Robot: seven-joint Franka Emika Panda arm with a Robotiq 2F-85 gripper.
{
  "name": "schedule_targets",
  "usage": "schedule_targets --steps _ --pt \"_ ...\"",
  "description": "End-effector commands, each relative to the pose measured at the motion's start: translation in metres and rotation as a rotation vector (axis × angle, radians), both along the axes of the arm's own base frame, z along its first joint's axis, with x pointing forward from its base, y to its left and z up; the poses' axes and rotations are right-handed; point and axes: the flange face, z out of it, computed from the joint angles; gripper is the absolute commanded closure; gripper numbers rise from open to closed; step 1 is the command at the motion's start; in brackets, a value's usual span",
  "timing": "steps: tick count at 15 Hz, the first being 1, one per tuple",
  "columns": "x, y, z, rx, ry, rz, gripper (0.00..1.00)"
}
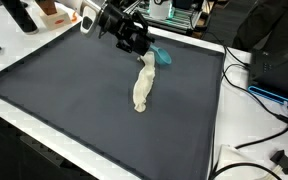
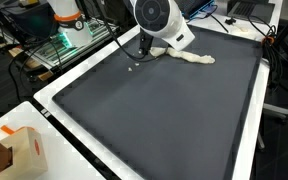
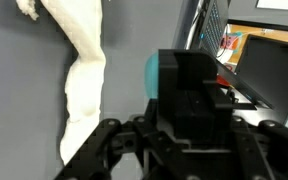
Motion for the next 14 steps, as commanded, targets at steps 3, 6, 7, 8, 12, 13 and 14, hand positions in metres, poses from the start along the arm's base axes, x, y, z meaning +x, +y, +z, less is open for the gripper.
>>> schedule_targets --steps 3,6,7,8,12,13,14 --pt "-0.006 0.006 0.005 0.013 0.076 -0.092 0.75" --pt "-0.006 0.010 0.011 -0.023 0.113 -0.153 0.75" --pt "-0.007 0.012 0.013 -0.040 0.123 -0.174 0.75" --pt "-0.007 0.015 0.017 -0.058 0.133 -0.198 0.75" --pt "-0.007 0.029 0.034 -0.148 0.156 -0.284 0.75" --pt "-0.007 0.034 0.040 -0.168 0.157 -0.301 0.75" --pt "-0.008 0.039 0.046 -0.191 0.154 -0.320 0.75"
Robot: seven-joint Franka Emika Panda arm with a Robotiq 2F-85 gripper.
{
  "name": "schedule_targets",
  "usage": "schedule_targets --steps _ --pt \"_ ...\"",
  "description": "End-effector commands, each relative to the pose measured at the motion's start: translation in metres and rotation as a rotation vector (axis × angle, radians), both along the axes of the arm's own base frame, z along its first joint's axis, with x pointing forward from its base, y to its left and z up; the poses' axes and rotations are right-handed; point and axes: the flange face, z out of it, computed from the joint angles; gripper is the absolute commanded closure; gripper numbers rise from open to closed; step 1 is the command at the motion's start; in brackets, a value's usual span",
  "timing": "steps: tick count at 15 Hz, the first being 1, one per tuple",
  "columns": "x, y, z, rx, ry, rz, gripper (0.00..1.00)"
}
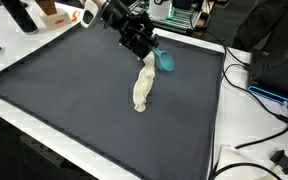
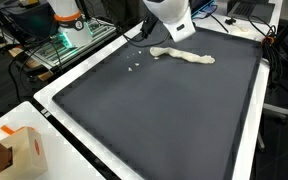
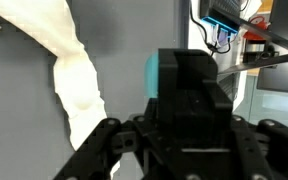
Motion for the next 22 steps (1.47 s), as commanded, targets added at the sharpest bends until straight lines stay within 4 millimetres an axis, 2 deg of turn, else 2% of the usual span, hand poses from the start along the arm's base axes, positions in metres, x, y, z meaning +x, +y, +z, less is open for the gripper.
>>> schedule_targets --steps 1,12,17,22 --pt "-0.012 0.016 0.026 -0.081 0.008 -0.082 0.75" --pt "-0.018 0.064 0.101 -0.505 -0.024 -0.204 0.75" --pt "-0.015 0.082 0.122 -0.685 0.005 -0.223 0.75" --pt "-0.008 0.093 0.135 -0.783 0.027 -0.223 0.75"
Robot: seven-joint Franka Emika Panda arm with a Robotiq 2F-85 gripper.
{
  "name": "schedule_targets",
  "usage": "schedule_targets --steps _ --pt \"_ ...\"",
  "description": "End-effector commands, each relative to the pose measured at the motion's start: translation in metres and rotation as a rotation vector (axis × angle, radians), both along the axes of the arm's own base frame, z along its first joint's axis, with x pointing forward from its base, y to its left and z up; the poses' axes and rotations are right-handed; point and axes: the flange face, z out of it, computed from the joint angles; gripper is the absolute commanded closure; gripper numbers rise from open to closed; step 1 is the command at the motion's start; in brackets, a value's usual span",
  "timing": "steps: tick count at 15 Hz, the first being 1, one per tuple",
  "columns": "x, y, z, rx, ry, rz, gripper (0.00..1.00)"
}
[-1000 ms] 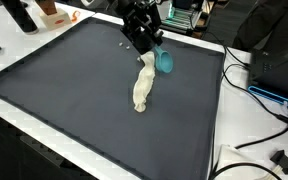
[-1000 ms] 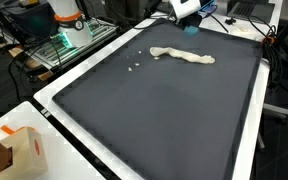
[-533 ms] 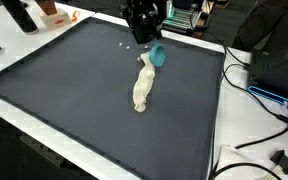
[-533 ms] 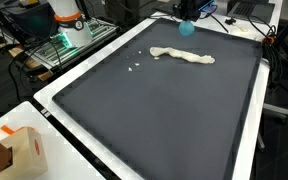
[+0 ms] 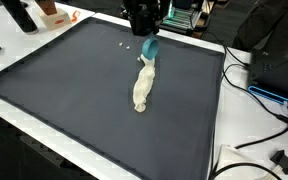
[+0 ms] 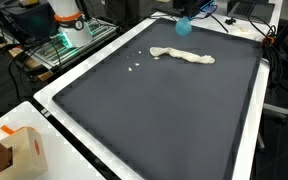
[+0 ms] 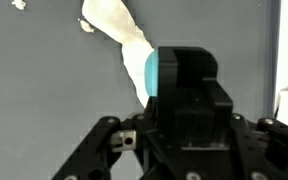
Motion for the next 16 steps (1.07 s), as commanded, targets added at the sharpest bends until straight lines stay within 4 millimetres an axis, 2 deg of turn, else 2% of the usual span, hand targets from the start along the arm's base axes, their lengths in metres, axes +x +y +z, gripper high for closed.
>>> schedule_targets --steps 1,6,7,16 --pt "0.004 0.007 0.010 -0.065 0.033 -0.010 0.75" --pt "0.007 0.013 0.021 -0.119 0.050 -0.007 0.75" --pt "0.006 0.009 0.018 -0.081 0.033 -0.003 0.50" --pt "0.008 0.011 0.019 -0.091 0.040 -0.001 0.50"
